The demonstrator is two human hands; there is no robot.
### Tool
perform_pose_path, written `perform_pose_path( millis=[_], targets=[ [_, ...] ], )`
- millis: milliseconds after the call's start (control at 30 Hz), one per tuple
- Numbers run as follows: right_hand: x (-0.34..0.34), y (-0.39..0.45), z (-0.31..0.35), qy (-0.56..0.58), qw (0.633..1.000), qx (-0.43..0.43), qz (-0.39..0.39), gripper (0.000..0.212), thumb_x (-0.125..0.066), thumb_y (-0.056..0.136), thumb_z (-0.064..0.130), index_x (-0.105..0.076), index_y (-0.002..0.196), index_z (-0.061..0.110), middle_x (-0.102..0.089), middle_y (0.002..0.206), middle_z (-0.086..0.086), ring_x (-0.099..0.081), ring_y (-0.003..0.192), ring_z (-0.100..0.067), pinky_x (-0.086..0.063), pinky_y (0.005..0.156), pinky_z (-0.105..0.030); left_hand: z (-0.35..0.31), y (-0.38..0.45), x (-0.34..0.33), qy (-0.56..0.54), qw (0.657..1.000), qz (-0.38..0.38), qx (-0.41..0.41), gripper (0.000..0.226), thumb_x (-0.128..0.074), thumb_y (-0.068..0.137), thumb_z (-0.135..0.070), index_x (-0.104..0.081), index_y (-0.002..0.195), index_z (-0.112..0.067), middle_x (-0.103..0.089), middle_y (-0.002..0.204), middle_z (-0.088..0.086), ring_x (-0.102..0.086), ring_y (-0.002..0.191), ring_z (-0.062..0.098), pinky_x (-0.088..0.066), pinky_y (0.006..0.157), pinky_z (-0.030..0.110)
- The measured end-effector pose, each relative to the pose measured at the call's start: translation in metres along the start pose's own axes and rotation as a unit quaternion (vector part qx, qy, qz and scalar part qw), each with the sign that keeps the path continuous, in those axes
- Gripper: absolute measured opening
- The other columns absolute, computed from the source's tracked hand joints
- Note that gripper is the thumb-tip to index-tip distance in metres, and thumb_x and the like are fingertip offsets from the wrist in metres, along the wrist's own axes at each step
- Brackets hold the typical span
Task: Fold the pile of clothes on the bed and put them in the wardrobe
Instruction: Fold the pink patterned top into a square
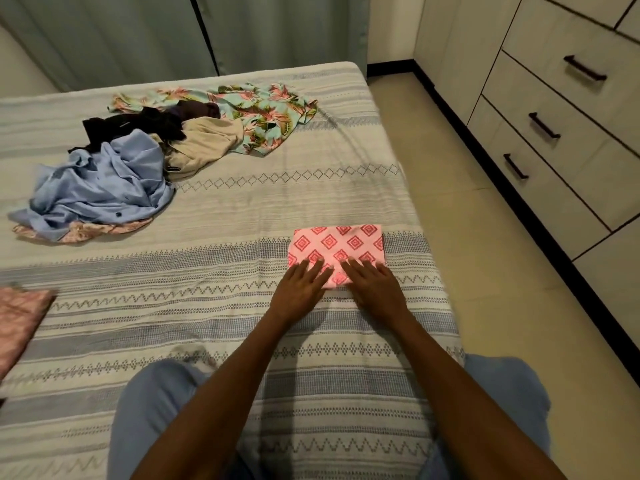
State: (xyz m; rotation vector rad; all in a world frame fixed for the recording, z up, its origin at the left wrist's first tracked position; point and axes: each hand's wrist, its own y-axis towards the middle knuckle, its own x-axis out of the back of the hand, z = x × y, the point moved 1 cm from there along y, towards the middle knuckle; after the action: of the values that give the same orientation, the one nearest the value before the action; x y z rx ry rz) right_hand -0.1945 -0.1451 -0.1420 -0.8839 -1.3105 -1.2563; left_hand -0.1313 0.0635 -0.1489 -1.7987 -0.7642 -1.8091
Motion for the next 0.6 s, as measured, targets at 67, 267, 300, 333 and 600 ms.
perform_pose_path(
  millis=[67, 267, 300, 333, 600],
  targets=[
    [0.012, 0.007, -0.003, -0.002, 0.999, 0.024, -0.025, 0.053, -0.073, 0.085, 0.02, -0.056, 0.135, 0.017, -0.067, 0.128, -0.006, -0.068, 0.109, -0.027, -0.053, 0.089, -0.042, 0.006, 0.008, 0.013, -0.011, 1.0, -0.014, -0.013, 0.053, -0.066, 0.091, -0.024, -0.053, 0.142, -0.015, -0.06, 0.137, 0.012, -0.063, 0.116, 0.038, -0.053, 0.093, 0.048],
    [0.018, 0.0, -0.025, -0.029, 0.997, 0.067, -0.032, 0.055, -0.079, 0.072, 0.011, -0.065, 0.124, 0.019, -0.07, 0.122, -0.002, -0.071, 0.096, -0.023, -0.055, 0.077, -0.036, 0.018, 0.004, 0.031, -0.043, 0.998, -0.014, -0.036, 0.064, -0.072, 0.081, 0.001, -0.054, 0.141, -0.014, -0.06, 0.137, 0.01, -0.063, 0.118, 0.035, -0.059, 0.078, 0.048],
    [0.015, -0.004, -0.024, -0.018, 0.998, 0.061, -0.028, 0.056, -0.078, 0.071, 0.01, -0.064, 0.125, 0.021, -0.069, 0.124, -0.002, -0.07, 0.1, -0.024, -0.054, 0.078, -0.036, 0.021, -0.001, 0.028, -0.054, 0.998, -0.015, -0.028, 0.067, -0.072, 0.079, 0.004, -0.053, 0.141, -0.014, -0.059, 0.139, 0.009, -0.061, 0.121, 0.034, -0.058, 0.081, 0.049],
    [0.012, -0.007, -0.022, -0.008, 0.999, 0.051, -0.012, 0.059, -0.077, 0.073, 0.011, -0.061, 0.128, 0.022, -0.066, 0.129, -0.001, -0.066, 0.107, -0.026, -0.053, 0.082, -0.038, 0.023, -0.006, 0.024, -0.059, 0.998, -0.011, -0.024, 0.07, -0.072, 0.078, 0.005, -0.052, 0.142, -0.015, -0.057, 0.141, 0.008, -0.057, 0.126, 0.034, -0.056, 0.088, 0.05],
    [-0.002, -0.015, -0.012, 0.053, 0.991, -0.121, 0.037, 0.067, -0.053, 0.091, 0.021, -0.032, 0.154, 0.016, -0.035, 0.159, -0.008, -0.031, 0.146, -0.028, -0.029, 0.117, -0.05, 0.015, -0.017, 0.015, -0.039, 0.997, 0.03, 0.059, 0.063, -0.04, 0.093, -0.054, -0.044, 0.147, -0.021, -0.043, 0.154, 0.002, -0.04, 0.141, 0.036, -0.052, 0.092, 0.05]
  ],
)
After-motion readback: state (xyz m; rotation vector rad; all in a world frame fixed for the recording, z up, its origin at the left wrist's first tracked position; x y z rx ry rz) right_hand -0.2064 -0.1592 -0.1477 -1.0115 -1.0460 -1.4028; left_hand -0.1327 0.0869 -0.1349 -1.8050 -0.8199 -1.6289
